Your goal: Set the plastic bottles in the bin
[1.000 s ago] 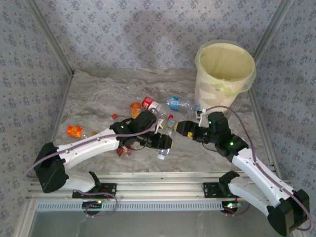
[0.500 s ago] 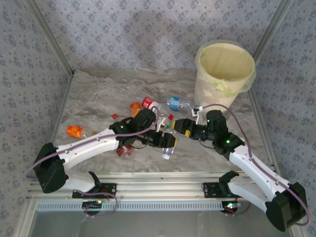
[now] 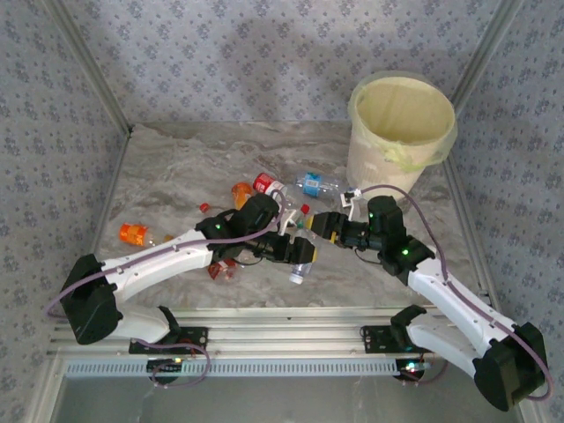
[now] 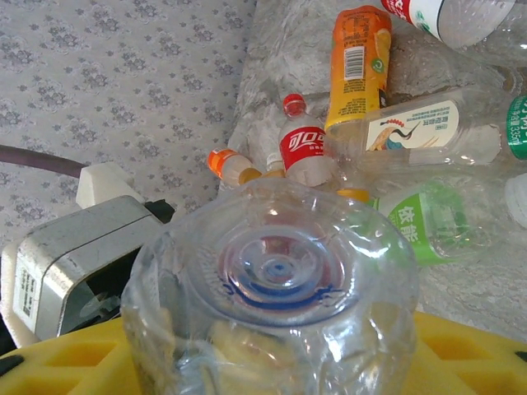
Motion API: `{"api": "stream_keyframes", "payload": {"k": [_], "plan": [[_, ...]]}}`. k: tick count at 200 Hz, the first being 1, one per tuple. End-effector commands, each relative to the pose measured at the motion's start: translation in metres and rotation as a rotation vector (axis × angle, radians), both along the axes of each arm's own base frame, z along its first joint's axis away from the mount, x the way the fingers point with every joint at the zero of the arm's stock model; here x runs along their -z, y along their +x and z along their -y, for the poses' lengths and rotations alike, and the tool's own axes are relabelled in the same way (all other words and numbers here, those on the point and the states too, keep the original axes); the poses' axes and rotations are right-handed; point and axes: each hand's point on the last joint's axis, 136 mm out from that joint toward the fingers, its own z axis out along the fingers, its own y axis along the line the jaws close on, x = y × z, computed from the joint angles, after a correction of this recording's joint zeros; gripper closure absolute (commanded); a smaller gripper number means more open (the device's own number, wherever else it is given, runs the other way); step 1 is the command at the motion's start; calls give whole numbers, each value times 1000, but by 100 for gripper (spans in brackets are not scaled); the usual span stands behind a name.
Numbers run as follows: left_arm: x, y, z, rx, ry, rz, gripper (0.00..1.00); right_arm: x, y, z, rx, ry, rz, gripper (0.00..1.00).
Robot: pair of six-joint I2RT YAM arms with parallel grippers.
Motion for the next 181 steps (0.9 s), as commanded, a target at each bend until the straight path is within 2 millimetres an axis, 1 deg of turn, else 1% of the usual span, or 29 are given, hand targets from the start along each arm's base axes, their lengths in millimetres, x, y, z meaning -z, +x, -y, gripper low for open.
{"api": "stream_keyframes", "payload": {"k": [1,15,25,51,63,74,91,95,101,112,116,117,127,137,140,141,143,149,164,181], "plan": [[-6,3,5,13,-27,43,29,-4,0,5,23,-23,16,39],[-11,4,5,14,-40,63,22,-4,1,14,49,-71,24,40],[-19,4,4,21,-54,94,17,-8,2,22,75,-112,40,40],[-52,9,-2,39,-92,246,7,-11,0,51,138,-262,64,40],[-68,13,-6,44,-92,329,1,-17,1,62,170,-298,86,41],[-79,17,-11,47,-80,399,0,-25,2,72,197,-322,107,41],[-104,22,-15,49,-85,504,0,-45,5,85,234,-367,168,41],[-111,23,-16,49,-93,529,1,-53,7,88,245,-375,193,41],[-121,24,-17,46,-107,564,0,-57,6,93,255,-403,195,41],[-137,26,-18,43,-131,631,0,-77,9,101,282,-432,246,41],[-144,27,-19,41,-140,656,0,-80,10,104,289,-445,255,41],[-145,27,-19,40,-142,662,0,-85,11,105,296,-446,266,41],[-159,29,-22,33,-160,725,0,-99,14,109,312,-461,298,41],[-169,31,-25,26,-175,793,0,-117,18,114,332,-472,336,41],[-173,33,-26,17,-179,812,0,-118,20,115,336,-481,339,40],[-174,33,-27,14,-181,818,1,-124,20,116,341,-478,352,40],[-175,34,-27,8,-184,829,0,-131,21,116,347,-476,366,41],[-181,36,-31,-13,-195,864,0,-141,24,119,362,-482,389,41],[-196,40,-39,-75,-236,951,0,-161,32,125,399,-503,428,41],[-204,48,-53,-168,-258,1034,0,-177,44,132,449,-526,465,41]]}}
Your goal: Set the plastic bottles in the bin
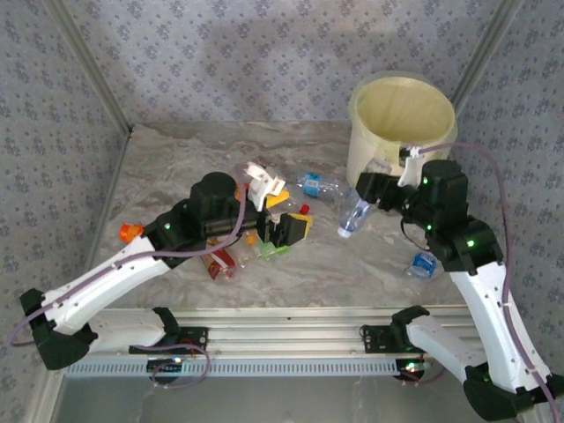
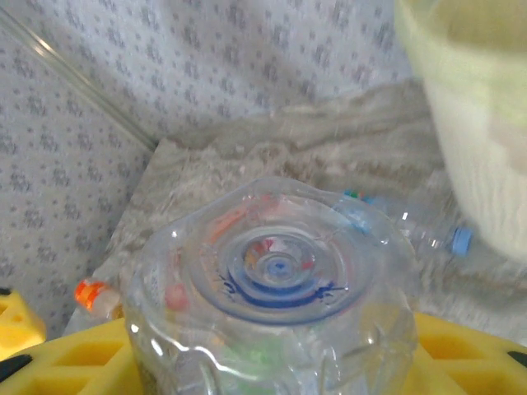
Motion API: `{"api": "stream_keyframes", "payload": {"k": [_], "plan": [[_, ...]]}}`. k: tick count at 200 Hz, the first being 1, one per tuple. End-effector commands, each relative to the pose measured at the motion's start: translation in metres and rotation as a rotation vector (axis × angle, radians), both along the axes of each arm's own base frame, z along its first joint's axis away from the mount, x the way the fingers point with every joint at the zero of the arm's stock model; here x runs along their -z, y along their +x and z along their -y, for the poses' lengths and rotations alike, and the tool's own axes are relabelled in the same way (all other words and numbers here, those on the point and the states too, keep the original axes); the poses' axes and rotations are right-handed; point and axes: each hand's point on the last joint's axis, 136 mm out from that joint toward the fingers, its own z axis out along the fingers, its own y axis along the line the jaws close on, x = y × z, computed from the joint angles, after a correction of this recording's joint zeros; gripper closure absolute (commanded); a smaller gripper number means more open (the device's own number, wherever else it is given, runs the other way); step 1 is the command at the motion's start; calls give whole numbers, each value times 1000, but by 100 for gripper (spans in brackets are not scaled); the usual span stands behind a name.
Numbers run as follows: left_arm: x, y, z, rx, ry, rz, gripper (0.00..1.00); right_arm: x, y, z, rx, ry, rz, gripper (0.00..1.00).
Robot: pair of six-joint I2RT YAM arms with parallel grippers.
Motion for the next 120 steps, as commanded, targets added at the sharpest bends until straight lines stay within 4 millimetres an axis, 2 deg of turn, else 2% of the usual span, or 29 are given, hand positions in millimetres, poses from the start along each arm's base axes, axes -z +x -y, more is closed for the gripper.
{"api": "stream_keyframes", "payload": {"k": [1,27,66,95,120], "plan": [[-30,15,-19,-121,-99,192,0,-17,12,17,75,-90,54,41],[-29,18,-25,-146,-100,267,0,-35,33,26,149,-100,107,41],[-15,9,-14,-65,-95,293,0,-71,61,41,251,-128,179,41],[-11,7,-17,-62,-132,332,0,-91,81,51,312,-157,214,41],[-7,5,-19,-60,-130,323,0,-108,96,68,391,-206,249,41]]}}
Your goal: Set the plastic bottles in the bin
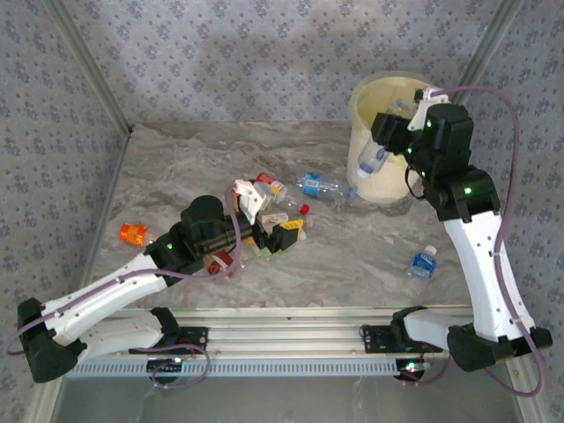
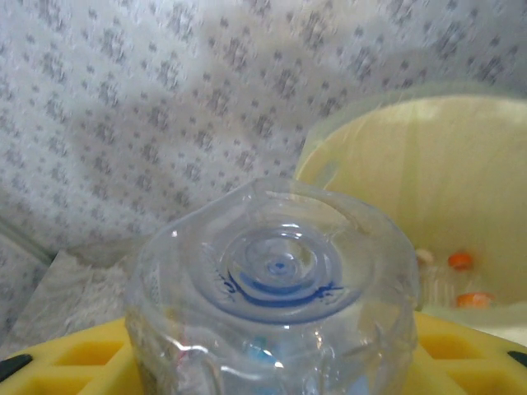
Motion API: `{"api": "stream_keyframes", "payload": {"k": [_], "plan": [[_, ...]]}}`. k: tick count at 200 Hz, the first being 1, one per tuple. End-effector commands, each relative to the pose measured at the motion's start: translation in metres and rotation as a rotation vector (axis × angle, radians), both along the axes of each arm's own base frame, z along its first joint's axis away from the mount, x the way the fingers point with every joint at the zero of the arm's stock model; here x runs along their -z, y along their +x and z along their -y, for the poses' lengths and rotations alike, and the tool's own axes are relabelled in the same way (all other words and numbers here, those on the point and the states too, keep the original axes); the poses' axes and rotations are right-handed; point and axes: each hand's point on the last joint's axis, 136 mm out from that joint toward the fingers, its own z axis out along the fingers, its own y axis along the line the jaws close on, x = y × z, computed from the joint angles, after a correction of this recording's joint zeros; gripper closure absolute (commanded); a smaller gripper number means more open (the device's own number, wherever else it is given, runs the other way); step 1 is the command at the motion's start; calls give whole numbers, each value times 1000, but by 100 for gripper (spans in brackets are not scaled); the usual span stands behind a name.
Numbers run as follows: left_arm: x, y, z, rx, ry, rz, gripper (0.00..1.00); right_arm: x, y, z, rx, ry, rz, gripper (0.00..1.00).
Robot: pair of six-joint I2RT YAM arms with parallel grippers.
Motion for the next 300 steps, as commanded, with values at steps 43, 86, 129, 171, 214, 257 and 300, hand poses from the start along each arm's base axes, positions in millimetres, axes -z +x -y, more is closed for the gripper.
{"api": "stream_keyframes", "payload": {"k": [43,86,129,171,214,257,300], "plan": [[-29,-5,-8,6,-100,78,0,-60,36,49,228,-139,154,41],[-23,-3,-7,-1,-83,73,0,-50,78,70,303,-218,108,41],[-17,0,-4,-3,-58,70,0,-5,119,89,322,-257,-41,41],[-10,1,0,8,-41,50,0,51,146,100,281,-228,-187,41],[-8,1,2,13,-32,45,0,112,155,95,216,-175,-329,40],[-6,1,4,20,-28,33,0,157,161,91,162,-73,-453,38],[-5,1,6,22,-19,23,0,179,161,92,153,-11,-522,29]]}}
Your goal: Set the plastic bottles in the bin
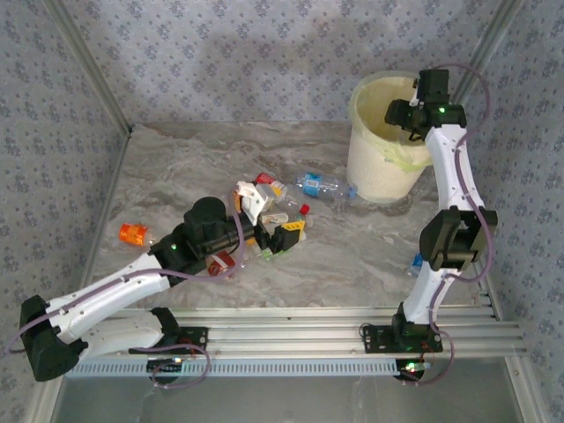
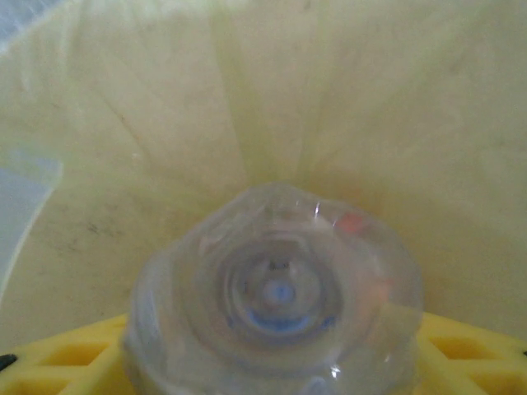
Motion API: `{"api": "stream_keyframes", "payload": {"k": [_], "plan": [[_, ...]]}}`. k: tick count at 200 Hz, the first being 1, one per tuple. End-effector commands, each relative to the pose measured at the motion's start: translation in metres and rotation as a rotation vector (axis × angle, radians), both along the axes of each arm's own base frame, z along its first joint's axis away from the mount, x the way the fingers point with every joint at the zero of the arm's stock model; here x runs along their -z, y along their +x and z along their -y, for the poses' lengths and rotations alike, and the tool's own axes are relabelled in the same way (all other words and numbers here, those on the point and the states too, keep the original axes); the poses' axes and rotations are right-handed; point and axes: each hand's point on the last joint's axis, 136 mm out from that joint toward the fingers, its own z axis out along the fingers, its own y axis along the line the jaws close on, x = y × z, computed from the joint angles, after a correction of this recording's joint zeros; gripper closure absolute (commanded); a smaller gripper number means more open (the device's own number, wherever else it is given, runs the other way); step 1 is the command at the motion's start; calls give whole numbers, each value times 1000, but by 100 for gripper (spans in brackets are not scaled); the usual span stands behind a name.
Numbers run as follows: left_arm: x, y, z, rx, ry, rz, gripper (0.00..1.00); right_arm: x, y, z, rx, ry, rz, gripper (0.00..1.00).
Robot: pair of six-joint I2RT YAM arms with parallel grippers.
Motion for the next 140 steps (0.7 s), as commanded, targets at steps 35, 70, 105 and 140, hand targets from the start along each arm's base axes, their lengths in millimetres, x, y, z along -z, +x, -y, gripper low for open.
{"api": "stream_keyframes", "payload": {"k": [35,70,105,140], "plan": [[-11,-1,1,18,-10,16,1,5,-10,0,10,70,-37,11],[-8,-1,2,18,13,17,0,-16,-19,3,29,59,5,4],[-1,4,-2,-6,87,59,0,-47,-38,2,30,34,60,4],[11,11,-3,-33,180,59,0,-70,-69,-12,-3,26,118,3]]}}
